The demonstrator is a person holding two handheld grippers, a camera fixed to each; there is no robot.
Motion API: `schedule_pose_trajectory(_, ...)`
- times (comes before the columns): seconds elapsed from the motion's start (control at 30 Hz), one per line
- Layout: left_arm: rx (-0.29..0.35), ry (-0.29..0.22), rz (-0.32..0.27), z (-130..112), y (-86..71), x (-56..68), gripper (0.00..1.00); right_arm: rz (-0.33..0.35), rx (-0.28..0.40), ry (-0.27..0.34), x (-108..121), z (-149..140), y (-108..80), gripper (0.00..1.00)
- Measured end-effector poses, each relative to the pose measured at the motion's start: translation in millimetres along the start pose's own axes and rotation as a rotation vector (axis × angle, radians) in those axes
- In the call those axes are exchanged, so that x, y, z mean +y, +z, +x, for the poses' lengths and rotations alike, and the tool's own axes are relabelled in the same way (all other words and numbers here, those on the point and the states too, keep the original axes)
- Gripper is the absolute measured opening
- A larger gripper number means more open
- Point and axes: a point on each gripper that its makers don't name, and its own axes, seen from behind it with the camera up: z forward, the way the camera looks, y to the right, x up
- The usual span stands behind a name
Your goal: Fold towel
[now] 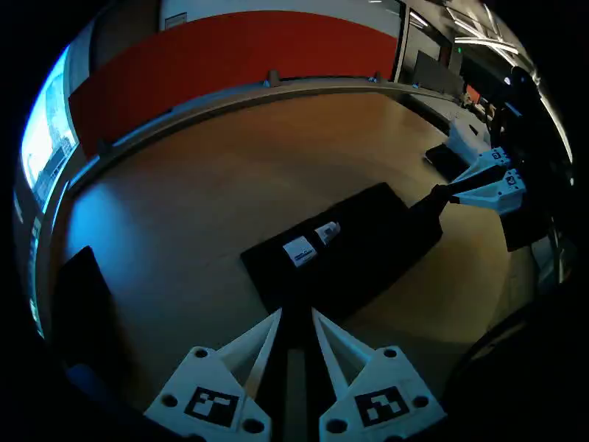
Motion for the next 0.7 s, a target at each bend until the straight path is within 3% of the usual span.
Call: schedule_pose_trajectory(0.7,-0.03,0.014,0.078,-8,52.4,-20.4,0.21,-0.014,-0.047,0.055,17,-17,51.1,0.15)
